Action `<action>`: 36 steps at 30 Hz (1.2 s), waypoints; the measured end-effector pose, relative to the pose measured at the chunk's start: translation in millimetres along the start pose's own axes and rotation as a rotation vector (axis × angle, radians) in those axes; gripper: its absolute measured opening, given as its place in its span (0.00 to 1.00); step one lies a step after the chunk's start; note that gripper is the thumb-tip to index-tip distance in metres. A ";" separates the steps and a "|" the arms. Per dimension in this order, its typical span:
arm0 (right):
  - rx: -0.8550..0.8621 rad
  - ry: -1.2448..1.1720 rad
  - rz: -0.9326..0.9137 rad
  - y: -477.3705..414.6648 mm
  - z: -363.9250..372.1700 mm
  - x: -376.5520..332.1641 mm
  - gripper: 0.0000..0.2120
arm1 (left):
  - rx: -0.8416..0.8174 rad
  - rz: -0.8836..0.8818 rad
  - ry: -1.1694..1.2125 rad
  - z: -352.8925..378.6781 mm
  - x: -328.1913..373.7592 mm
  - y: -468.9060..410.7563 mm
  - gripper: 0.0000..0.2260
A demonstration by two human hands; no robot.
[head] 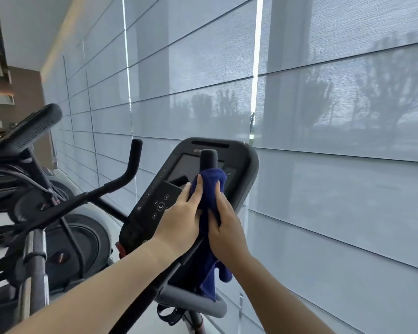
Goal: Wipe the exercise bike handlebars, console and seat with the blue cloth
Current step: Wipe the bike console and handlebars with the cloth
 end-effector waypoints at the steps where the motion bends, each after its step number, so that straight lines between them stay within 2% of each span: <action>1: -0.016 -0.013 -0.007 2.1 3.4 0.2 0.31 | -0.015 -0.002 -0.001 1.5 -1.3 2.5 0.30; 5: -0.006 -0.058 -0.024 -3.5 4.7 -4.6 0.28 | -0.023 0.016 0.031 6.0 0.5 0.8 0.29; 10: 0.033 -0.045 -0.035 -28.0 -11.7 -14.9 0.28 | 0.051 0.140 0.220 -21.9 8.3 -19.2 0.27; 15: 0.052 -0.018 -0.039 -69.1 -35.5 -32.3 0.28 | 0.155 0.191 0.195 -59.3 17.8 -58.5 0.25; 20: 0.043 0.077 -0.046 -52.6 -22.0 -27.5 0.29 | 0.040 0.178 0.014 -35.7 8.2 -51.5 0.30; 24: 0.066 0.196 -0.011 -36.0 -10.2 -23.6 0.29 | -0.032 0.162 0.082 -17.8 1.6 -32.3 0.36; 31: -0.009 0.340 -0.015 -2.8 9.0 -23.2 0.29 | -0.157 0.022 0.004 1.3 -0.5 5.9 0.31; 36: -0.081 0.281 0.038 20.8 18.2 -24.9 0.25 | -0.268 -0.025 -0.181 -3.5 0.9 27.7 0.28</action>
Point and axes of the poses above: each hand's wrist, its own y-axis away from the middle knuckle, its own z-axis out of the palm, x = y × z, the point moved 6 cm from there along -y, towards the middle knuckle, and after that the axes turned 15 degrees about -x, right-handed, at the moved point
